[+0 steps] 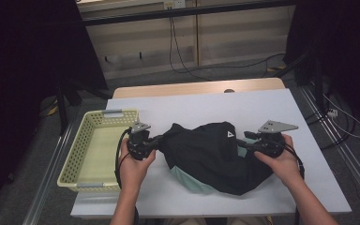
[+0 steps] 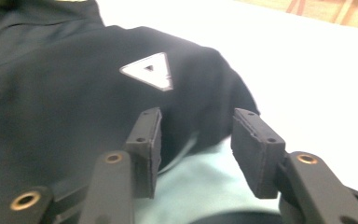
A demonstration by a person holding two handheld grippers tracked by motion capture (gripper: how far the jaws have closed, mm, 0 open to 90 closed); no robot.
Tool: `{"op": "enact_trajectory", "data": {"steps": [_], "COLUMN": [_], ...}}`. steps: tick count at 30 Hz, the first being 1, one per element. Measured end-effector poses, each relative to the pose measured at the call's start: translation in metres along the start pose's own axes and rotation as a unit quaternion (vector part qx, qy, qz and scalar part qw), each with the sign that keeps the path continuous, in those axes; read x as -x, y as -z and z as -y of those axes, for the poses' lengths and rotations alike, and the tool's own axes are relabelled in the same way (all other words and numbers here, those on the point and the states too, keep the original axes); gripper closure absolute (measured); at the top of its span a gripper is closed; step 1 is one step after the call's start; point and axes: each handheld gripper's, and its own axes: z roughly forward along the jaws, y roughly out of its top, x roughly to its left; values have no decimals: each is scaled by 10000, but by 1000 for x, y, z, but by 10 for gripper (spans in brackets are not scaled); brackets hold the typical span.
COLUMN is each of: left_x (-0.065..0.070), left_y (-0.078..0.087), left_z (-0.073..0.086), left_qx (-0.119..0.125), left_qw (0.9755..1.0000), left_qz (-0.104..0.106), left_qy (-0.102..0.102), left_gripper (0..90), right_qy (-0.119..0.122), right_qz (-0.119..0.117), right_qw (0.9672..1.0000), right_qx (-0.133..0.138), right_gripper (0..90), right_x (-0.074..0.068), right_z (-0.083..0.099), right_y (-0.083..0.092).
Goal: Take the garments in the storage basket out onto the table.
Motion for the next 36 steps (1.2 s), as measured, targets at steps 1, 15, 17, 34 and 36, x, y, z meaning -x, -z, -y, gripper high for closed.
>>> {"op": "enact_trajectory", "data": {"steps": [1,15,17,34,36], "left_x": [0,-7,-5,4,5], "left_y": [0,8,6,-5,-7], "left_z": [0,-4,-3,1,2], "left_qx": [-5,203,160,60,73], "left_qw": [10000,9997,9998,9999,9999], "left_qz": [-12,-97,-61,64,102], "left_qy": [-14,85,42,-67,-57], "left_gripper": [884,885,885,881,882], "right_qy": [-50,-477,-499,-365,-387], "right_qz": [61,-252,-405,-674,-634], "right_qw": [10000,9980,9968,9938,9944], "right_qx": [-2,-320,-468,-808,-756], "right_gripper": [507,401,418,799,806], "right_x": [3,3,0,-11,-11], "right_z": [-2,-6,-3,3,6], "right_y": [-1,-60,-69,-67,-62]}}
